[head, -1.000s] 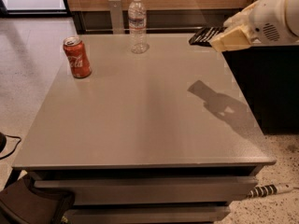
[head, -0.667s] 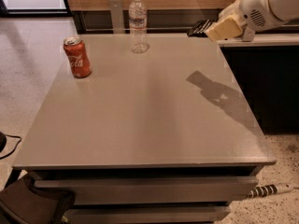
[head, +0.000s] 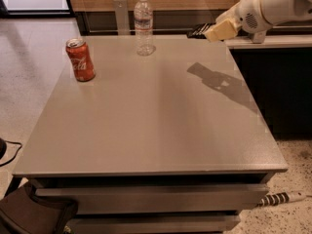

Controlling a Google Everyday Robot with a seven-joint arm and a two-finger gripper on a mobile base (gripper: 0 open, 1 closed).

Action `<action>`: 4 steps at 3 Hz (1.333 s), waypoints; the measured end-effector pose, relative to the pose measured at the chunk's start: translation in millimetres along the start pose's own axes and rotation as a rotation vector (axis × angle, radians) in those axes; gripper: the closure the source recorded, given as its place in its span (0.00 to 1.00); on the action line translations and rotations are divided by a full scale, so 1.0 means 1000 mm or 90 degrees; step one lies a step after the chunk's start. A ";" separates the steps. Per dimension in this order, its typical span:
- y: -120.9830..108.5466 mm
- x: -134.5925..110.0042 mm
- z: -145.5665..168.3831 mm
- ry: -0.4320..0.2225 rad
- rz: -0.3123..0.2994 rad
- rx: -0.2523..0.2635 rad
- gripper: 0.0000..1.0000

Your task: Move rxbar chocolate near water bottle

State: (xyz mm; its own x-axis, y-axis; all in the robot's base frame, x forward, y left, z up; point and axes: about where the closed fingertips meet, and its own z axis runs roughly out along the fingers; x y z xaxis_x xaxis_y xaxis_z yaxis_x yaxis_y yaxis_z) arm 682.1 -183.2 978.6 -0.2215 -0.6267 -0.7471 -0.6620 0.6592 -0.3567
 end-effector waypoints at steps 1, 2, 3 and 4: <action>0.004 0.011 0.036 -0.032 0.025 -0.045 1.00; 0.014 0.015 0.073 -0.062 0.040 -0.090 1.00; 0.023 0.012 0.101 -0.097 0.046 -0.122 1.00; 0.031 0.008 0.125 -0.128 0.049 -0.144 1.00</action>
Offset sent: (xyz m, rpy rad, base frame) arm 0.0634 0.0500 -0.0873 0.2175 0.0722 0.1724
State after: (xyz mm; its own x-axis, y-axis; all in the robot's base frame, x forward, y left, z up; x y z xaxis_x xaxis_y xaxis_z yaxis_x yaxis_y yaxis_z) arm 748.9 -115.9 891.5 -0.1460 -0.4685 -0.8713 -0.7963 0.5783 -0.1775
